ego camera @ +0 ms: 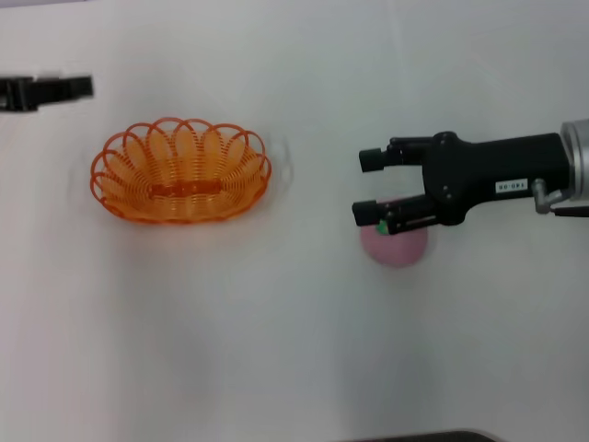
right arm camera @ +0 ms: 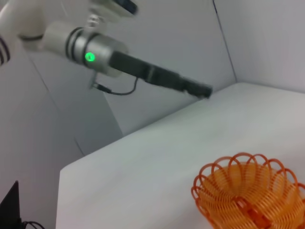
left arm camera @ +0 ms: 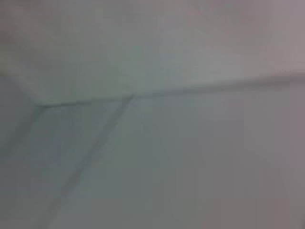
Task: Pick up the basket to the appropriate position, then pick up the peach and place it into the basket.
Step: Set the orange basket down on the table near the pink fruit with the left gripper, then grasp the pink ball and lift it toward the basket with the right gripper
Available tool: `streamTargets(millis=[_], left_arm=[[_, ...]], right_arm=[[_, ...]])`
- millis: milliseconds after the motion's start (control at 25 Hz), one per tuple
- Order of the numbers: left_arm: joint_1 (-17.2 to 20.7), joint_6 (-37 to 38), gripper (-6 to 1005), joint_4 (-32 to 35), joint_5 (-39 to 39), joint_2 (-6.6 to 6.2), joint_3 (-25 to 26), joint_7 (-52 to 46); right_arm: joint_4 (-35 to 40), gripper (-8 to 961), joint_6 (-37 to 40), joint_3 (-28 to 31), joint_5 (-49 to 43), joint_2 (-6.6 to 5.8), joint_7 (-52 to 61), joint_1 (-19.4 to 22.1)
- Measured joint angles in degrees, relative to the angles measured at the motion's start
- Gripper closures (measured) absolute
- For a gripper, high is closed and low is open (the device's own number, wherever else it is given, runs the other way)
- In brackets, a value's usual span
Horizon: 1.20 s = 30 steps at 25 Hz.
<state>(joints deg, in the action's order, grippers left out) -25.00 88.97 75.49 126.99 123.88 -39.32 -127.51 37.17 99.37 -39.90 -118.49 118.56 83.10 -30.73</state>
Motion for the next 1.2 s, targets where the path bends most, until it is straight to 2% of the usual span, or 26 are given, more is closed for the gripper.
streamTargets(millis=[80,200,320,440,640,760,840,1000,1200], left_arm=[[3.40,2.69,465,-0.83,-11.43,0.01,0.17,12.10],[6.20,6.97,458,-5.03,-20.16,-0.03,1.72,24.57],[7.20,13.21,418,-11.64,-21.79,-0.05,4.79,36.65],[9.09,15.02,361,-15.28,-20.09,0.14,5.67,43.91],[11.88,14.82,268,-17.24,-15.94,0.50,5.74,47.10],[12.08,15.10,201,-18.29,-13.04,0.44,6.06,47.34],[12.14,15.03,152,-18.37,-11.83,0.45,6.12,47.31],[12.18,14.56,131,-18.46,-10.15,0.51,6.20,47.08],[11.87,14.26,136,-18.51,-8.70,0.37,7.19,46.75]], right_arm=[[0.00,77,0.16,0.27,0.28,-0.02,0.49,-0.24],[0.11,78,0.21,0.35,1.22,-0.26,2.44,-0.57],[0.48,79,0.25,0.41,2.43,-0.74,7.33,-1.34],[0.64,79,0.37,0.44,3.14,-1.60,13.68,-2.70],[3.60,80,3.59,0.36,3.26,-3.29,18.63,-5.23],[8.30,81,5.40,0.07,2.74,-4.49,21.21,-6.83],[13.59,81,6.95,-0.10,1.07,-4.88,23.97,-8.10],[25.39,82,11.05,-0.26,-5.91,-4.86,29.80,-11.34],[38.51,83,14.44,-3.29,-17.15,-3.57,35.58,-15.10]])
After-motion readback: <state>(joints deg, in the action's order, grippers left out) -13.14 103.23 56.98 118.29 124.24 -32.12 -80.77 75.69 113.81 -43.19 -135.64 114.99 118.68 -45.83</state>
